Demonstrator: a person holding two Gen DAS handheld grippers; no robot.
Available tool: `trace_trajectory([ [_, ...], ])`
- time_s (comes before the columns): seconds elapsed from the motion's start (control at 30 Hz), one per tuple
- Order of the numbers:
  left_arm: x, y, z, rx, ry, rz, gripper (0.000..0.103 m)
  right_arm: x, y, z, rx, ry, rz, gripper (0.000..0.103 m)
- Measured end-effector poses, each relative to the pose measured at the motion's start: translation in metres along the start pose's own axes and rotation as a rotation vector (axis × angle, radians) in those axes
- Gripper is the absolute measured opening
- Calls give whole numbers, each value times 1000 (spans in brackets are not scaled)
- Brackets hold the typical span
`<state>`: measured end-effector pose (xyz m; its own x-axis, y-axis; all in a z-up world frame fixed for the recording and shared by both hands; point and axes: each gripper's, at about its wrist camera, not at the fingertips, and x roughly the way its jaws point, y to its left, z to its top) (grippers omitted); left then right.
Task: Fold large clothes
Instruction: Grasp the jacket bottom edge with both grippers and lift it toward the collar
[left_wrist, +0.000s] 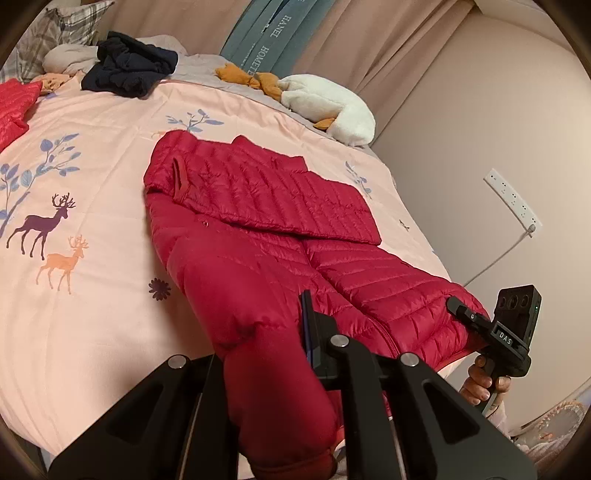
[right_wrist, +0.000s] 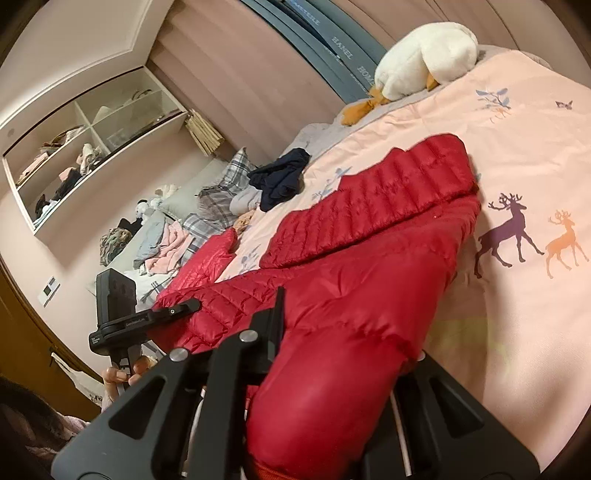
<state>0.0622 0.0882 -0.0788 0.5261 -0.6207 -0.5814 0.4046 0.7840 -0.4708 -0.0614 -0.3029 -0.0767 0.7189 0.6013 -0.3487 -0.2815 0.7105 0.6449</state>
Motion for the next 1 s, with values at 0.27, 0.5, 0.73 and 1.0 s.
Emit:
trace_trajectory([
  [0.27, -14, -9, 9, 30, -32, -13, 9, -24, 16, 3, -37, -27, 45, 11],
  [0.5, -26, -14, 17, 57, -52, -27, 9, -45, 37, -2, -87, -50, 69, 11],
  [0.73, -37, -22, 25, 93, -81, -37, 9, -61, 55, -1, -136, -71, 97, 11],
  [1.0, -45, -25, 34, 111, -112, -46, 9, -71, 69, 4, -171, -97, 113, 11],
])
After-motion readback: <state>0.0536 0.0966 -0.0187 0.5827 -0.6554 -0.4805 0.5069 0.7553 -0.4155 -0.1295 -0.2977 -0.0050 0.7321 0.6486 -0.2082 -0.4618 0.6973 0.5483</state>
